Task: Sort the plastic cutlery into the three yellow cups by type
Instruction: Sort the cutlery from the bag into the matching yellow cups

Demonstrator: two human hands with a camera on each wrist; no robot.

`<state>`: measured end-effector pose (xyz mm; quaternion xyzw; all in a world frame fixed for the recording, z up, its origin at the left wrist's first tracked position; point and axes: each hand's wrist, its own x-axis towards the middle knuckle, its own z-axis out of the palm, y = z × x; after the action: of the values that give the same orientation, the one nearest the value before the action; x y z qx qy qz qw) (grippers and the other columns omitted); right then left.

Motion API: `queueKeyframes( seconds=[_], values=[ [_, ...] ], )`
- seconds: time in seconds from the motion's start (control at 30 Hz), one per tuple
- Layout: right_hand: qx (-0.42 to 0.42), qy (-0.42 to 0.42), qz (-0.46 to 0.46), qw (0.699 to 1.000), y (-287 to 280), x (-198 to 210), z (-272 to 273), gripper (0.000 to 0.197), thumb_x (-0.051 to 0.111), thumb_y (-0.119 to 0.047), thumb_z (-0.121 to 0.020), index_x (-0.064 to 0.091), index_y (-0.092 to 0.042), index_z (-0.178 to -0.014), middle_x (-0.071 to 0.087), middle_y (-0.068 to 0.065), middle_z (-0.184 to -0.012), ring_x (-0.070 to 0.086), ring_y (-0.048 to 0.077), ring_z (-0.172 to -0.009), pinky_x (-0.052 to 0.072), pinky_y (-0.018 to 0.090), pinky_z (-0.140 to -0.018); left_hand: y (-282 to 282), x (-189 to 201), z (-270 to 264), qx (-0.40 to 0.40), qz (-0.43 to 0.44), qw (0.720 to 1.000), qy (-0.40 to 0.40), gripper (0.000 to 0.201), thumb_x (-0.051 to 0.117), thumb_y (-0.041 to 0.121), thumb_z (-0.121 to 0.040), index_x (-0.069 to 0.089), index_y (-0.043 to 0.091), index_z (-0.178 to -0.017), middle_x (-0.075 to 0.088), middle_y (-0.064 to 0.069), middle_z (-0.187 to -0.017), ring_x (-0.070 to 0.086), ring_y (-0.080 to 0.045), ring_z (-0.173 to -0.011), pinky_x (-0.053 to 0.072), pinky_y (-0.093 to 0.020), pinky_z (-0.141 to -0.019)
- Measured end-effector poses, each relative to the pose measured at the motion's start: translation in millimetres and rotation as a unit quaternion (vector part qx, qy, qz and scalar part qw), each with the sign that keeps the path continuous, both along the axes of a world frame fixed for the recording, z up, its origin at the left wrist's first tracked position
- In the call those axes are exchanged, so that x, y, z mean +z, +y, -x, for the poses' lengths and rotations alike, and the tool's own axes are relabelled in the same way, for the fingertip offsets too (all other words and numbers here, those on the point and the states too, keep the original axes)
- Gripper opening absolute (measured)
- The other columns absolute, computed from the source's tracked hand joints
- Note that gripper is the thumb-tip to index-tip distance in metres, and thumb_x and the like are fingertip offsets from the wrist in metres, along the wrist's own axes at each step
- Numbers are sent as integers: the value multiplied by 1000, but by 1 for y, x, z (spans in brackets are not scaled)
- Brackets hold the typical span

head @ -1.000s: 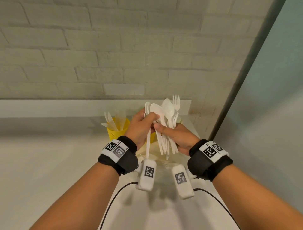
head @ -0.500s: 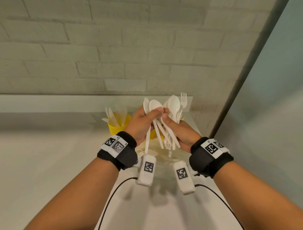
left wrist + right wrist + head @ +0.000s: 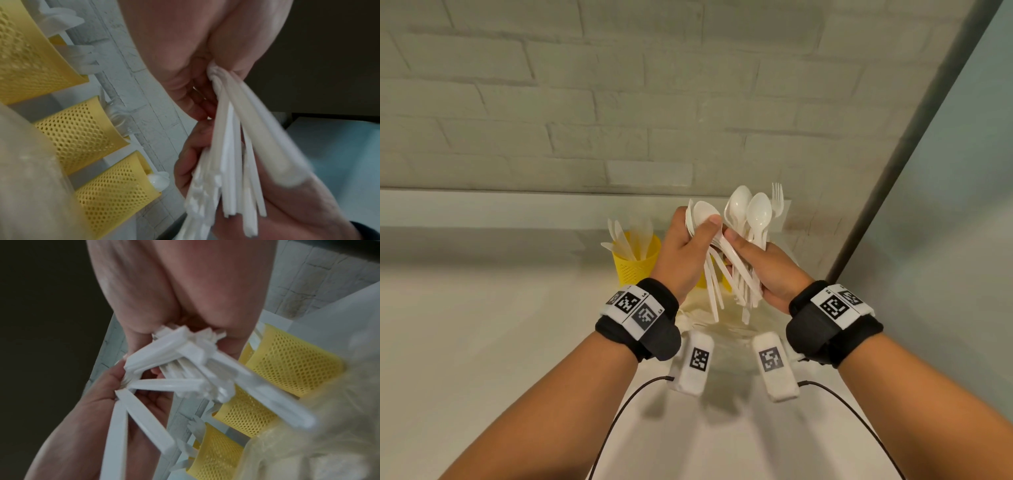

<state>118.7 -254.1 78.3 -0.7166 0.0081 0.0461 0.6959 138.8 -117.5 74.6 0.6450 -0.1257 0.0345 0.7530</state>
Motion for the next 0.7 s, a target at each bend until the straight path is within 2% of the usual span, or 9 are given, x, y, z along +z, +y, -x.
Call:
queueKeyframes(
  seconds=[0.07,0.13,0.17,0.27,0.33,0.4,0.5,0.6,0.7],
  values=[
    [5,-6,0,1000,-2,1,-2,52,64,-48,-78,68,-4,-106,70,23,-96,64,29,-84,55,41,-83,0,0,0,4,22,1000,11,15,53,22,-97,50,9,-104,60,-8,-86,64,-21,-80,55,-43,-79],
    [9,-14,5,1000,-5,0,-2,32,61,-35,-88,70,-8,-101,73,6,-79,67,18,-74,56,27,-70,2,-1,-2,16,41,999,21,16,54,22,-96,49,9,-104,62,-10,-86,66,-26,-81,56,-46,-79],
    [7,-23,18,1000,-6,0,-2,27,59,-31,-90,71,-10,-102,74,3,-80,69,17,-76,56,25,-72,3,-1,-3,23,48,998,25,16,54,21,-96,48,9,-104,64,-9,-83,67,-28,-81,56,-47,-79],
    [-21,-47,81,995,-6,-1,-2,32,56,-27,-93,69,1,-88,69,6,-72,63,27,-76,50,38,-85,6,-3,-6,34,63,997,30,11,50,18,-98,44,11,-103,70,-5,-73,72,-24,-78,59,-41,-74],
    [-35,-37,86,995,-5,-2,-1,32,55,-26,-94,60,-7,-69,61,2,-61,57,27,-73,49,42,-82,8,-3,-6,52,51,997,24,12,48,17,-99,42,10,-107,67,-5,-71,72,-18,-70,58,-32,-68],
    [-26,-28,85,996,-6,-3,1,30,54,-26,-95,60,-11,-70,63,2,-67,58,27,-79,49,43,-87,9,-6,-7,58,47,997,24,14,48,15,-99,42,9,-110,60,-3,-71,67,-12,-60,57,-28,-62],
    [31,-14,80,996,-2,-3,5,21,53,-23,-95,68,-10,-101,71,9,-103,66,24,-96,51,36,-93,7,-10,-6,51,39,997,31,20,50,15,-97,42,8,-114,61,-2,-77,61,-11,-59,55,-30,-61],
    [89,-12,48,995,5,-4,10,20,54,-21,-94,64,-26,-110,68,3,-116,63,19,-111,49,31,-98,3,-12,-6,51,54,996,51,24,51,17,-98,41,9,-117,60,-3,-76,60,-12,-62,53,-28,-57],
    [120,-14,47,992,7,-5,13,20,56,-21,-92,62,-30,-108,67,2,-117,62,17,-114,46,31,-101,2,-13,-10,49,74,993,73,24,53,20,-97,42,15,-118,61,0,-87,64,-10,-79,57,-32,-74]
  ],
)
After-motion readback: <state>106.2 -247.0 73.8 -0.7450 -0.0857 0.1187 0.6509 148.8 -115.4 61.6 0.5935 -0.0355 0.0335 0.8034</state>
